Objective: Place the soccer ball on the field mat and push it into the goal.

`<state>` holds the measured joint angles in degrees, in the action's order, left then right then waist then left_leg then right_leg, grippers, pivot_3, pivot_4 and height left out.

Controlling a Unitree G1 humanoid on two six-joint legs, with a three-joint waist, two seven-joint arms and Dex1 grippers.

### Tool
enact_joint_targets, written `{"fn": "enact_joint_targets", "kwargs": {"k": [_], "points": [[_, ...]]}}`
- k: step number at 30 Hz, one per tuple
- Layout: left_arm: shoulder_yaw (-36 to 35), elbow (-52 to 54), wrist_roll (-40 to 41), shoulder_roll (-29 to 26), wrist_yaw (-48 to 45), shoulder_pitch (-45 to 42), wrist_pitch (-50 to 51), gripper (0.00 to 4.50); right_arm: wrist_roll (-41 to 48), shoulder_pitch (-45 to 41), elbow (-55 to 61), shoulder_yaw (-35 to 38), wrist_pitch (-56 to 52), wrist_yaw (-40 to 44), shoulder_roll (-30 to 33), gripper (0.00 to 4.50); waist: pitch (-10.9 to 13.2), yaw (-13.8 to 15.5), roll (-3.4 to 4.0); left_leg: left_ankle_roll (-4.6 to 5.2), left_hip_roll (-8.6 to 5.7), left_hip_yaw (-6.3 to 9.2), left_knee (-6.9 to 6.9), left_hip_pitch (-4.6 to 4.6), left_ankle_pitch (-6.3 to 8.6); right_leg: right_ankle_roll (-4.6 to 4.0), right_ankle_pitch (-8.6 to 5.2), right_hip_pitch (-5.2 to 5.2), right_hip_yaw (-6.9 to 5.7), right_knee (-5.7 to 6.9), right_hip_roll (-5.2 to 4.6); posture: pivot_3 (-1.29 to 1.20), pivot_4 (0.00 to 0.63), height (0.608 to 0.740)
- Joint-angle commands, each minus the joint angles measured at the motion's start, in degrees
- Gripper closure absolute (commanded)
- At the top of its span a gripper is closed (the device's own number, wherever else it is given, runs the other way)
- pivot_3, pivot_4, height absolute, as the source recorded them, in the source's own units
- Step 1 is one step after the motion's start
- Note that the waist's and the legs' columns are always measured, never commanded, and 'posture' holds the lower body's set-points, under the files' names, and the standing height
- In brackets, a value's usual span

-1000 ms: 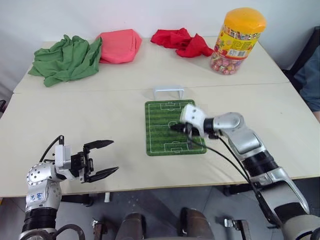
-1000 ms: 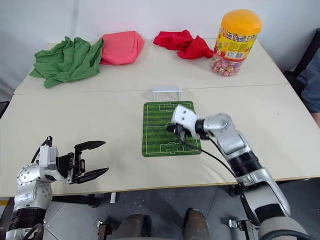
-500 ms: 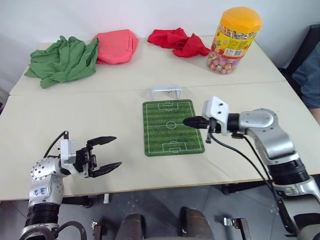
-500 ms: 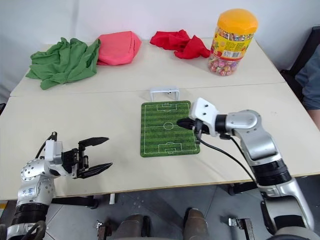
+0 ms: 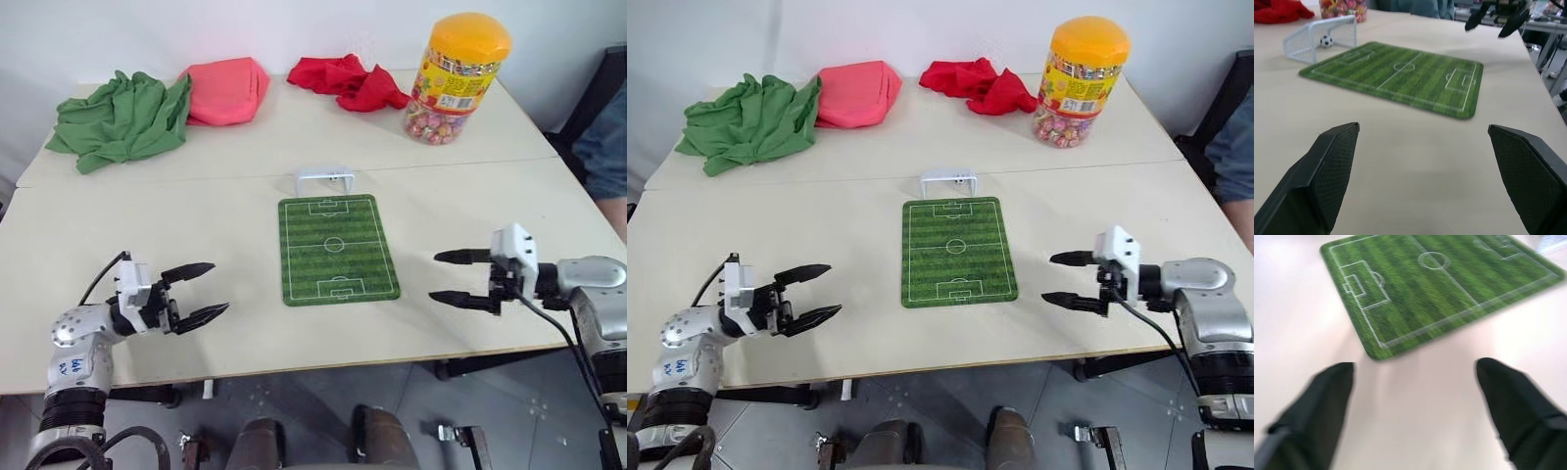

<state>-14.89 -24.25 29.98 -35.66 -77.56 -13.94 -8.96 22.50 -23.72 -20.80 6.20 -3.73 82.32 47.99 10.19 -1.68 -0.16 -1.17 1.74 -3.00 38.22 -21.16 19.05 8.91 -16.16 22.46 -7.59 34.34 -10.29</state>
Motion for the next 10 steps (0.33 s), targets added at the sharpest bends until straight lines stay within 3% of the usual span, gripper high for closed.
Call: {"fn": "enact_joint_targets", "kwargs": {"k": [1,6,10], "points": [[-1.9,-3.2,0.1,-2.1,-1.5,-0.8,-0.9,0.00,-1.3,-1.3,-4.9,1.0,7.0,3.6,1.5,0.03,0.0,0.0,0.00,-0.01,0.01,0.00,0.00,0.01,0.00,0.00,0.00,0.00,0.00,0.04,0.00,0.00,0.150,0.740],[-2.7,-3.4,0.8,-3.4,-2.1,-0.2,0.5,0.00,-5.6,-3.0,-15.8,-0.1,16.9,7.4,4.1,0.03,0.0,0.1,0.00,0.00,0.00,-0.01,0.01,-0.01,0.00,0.00,0.00,0.01,0.00,0.05,-0.02,0.00,0.150,0.740],[-2.7,-2.7,1.1,-3.7,-2.9,-0.2,1.9,0.00,-6.1,-4.1,-21.3,1.2,18.7,5.0,4.6,0.03,0.0,0.1,0.00,-0.01,0.01,0.00,0.04,0.00,0.00,0.00,0.00,0.00,0.00,0.08,-0.02,0.00,0.150,0.740]]}}
